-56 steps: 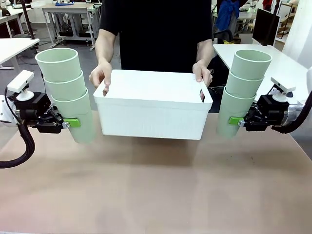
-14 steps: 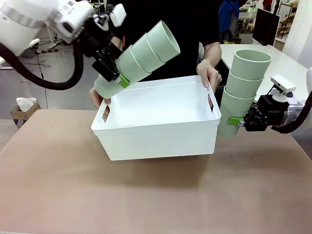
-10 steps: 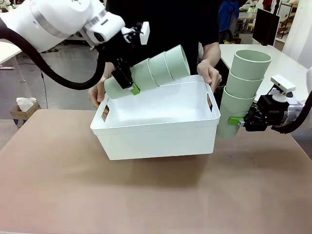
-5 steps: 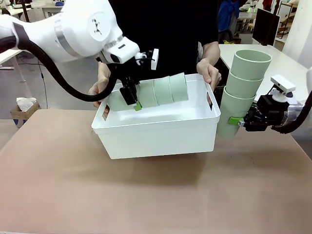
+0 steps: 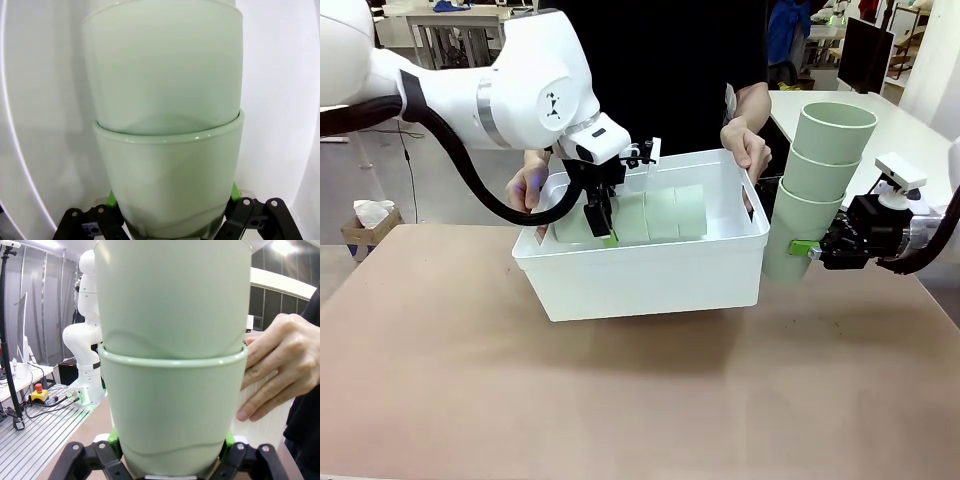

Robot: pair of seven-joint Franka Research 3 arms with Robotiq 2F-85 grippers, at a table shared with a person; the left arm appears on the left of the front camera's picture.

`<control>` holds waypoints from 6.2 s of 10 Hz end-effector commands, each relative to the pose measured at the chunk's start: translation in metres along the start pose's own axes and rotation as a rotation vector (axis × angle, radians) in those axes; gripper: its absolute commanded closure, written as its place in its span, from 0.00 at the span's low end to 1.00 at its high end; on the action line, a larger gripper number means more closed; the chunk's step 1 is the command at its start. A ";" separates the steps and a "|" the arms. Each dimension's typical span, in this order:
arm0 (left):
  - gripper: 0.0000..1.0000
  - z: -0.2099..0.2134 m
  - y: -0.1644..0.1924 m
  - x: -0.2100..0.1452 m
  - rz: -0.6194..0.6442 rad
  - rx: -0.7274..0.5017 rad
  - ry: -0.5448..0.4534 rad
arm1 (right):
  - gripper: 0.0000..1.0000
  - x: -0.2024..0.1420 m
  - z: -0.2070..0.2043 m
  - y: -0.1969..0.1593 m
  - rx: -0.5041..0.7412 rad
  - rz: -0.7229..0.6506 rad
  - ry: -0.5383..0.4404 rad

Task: Stack the cups and store them in the basket.
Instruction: Place the stack of Reusable plastic cups into the Pantry Basket.

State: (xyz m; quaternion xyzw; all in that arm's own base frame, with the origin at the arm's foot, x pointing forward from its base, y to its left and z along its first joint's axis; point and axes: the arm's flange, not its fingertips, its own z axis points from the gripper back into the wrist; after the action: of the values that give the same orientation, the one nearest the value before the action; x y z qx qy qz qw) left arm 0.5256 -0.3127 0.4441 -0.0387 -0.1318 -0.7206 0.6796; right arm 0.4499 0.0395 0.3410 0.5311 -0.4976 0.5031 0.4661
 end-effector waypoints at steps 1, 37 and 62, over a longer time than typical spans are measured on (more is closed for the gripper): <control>0.13 0.003 0.008 0.006 0.022 0.033 0.015 | 0.15 0.005 -0.002 0.000 0.003 0.010 0.000; 0.00 0.176 -0.036 -0.307 0.171 -0.193 -0.932 | 0.15 -0.001 0.000 0.000 0.000 -0.002 0.000; 0.00 0.176 -0.036 -0.307 0.171 -0.193 -0.932 | 0.15 0.114 -0.252 -0.040 -0.343 0.184 1.280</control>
State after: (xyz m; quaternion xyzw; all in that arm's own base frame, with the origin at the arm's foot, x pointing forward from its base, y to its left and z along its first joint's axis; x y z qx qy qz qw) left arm 0.4926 0.0294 0.5344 -0.4327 -0.3576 -0.5743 0.5959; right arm 0.4720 0.2739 0.4737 0.0266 -0.2442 0.6807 0.6902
